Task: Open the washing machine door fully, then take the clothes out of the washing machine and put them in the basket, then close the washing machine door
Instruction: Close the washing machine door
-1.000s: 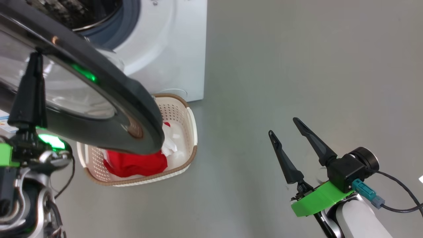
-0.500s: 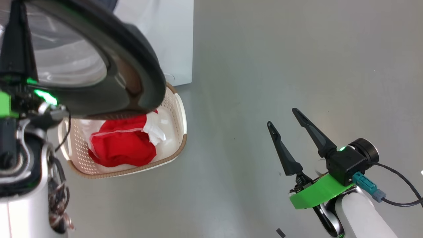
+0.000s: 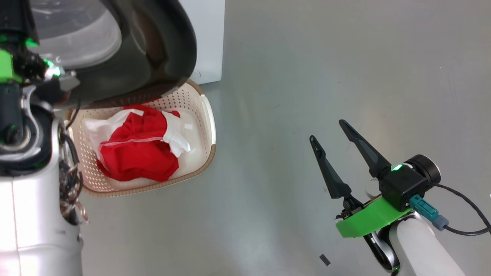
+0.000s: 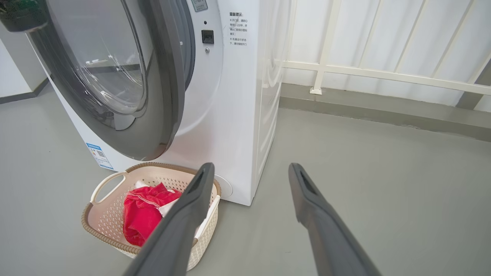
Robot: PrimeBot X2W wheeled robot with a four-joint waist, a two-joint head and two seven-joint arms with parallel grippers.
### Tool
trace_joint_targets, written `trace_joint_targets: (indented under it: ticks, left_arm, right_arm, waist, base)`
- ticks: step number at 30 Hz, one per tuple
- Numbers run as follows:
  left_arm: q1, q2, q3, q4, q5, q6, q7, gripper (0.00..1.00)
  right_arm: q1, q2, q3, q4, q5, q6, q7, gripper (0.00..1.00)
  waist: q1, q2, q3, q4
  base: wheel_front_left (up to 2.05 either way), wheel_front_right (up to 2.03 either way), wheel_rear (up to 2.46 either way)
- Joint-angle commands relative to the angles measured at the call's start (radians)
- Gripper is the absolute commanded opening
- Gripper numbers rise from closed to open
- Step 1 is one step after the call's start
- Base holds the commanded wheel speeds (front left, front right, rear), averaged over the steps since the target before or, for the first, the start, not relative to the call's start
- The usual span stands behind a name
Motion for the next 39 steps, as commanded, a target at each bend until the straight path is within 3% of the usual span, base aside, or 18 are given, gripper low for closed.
trace_joint_targets:
  ticks: [1,16,18,20,28,32,33,39]
  left_arm:
    - [-0.033,0.022,0.009,-0.016,0.009,-0.013,0.002,0.0]
    - [-0.081,0.034,-0.015,0.099,0.018,-0.075,0.022,0.0]
    - [-0.06,0.039,-0.012,0.094,0.02,-0.076,0.022,0.36]
    - [-0.03,0.05,-0.014,0.079,0.034,-0.082,0.021,1.0]
    - [0.132,0.124,-0.036,-0.005,0.135,-0.116,0.009,1.0]
    - [0.247,0.195,-0.063,-0.046,0.305,-0.132,-0.072,1.0]
    - [0.299,0.224,-0.083,-0.065,0.392,-0.136,-0.116,1.0]
    - [0.422,0.273,-0.138,-0.11,0.585,-0.142,-0.208,1.0]
  right_arm:
    - [-0.009,-0.006,0.02,-0.026,0.006,0.006,-0.006,1.0]
    - [-0.023,0.0,0.033,-0.011,0.007,0.006,-0.006,1.0]
    - [-0.021,0.0,0.029,-0.009,0.007,0.006,-0.006,1.0]
    - [-0.018,-0.002,0.026,-0.006,0.007,0.006,-0.006,1.0]
    - [-0.002,-0.006,0.014,0.001,0.009,0.006,-0.006,1.0]
    - [0.014,-0.007,0.003,0.006,0.008,0.006,-0.006,1.0]
    - [0.022,-0.007,-0.003,0.008,0.008,0.006,-0.006,1.0]
    - [0.042,-0.007,-0.01,0.01,0.006,0.006,-0.006,1.0]
  waist:
    - [-0.0001,-0.0001,0.005,0.004]
    - [-0.0001,-0.0001,-0.001,0.011]
    - [-0.0001,-0.0001,-0.015,0.017]
    - [-0.0001,-0.0001,-0.031,0.021]
    - [-0.0001,-0.0001,-0.102,0.035]
    - [-0.0001,-0.0001,-0.15,0.045]
    - [-0.0001,-0.0001,-0.174,0.05]
    - [-0.0001,-0.0001,-0.23,0.058]
  base:
    - [0.0,0.0,0.0]
    - [0.0,0.0,0.0]
    - [0.0,0.0,0.0]
    - [0.0,0.0,0.0]
    - [0.0,0.0,0.0]
    - [0.0,0.0,0.0]
    - [0.0,0.0,0.0]
    - [0.0,0.0,0.0]
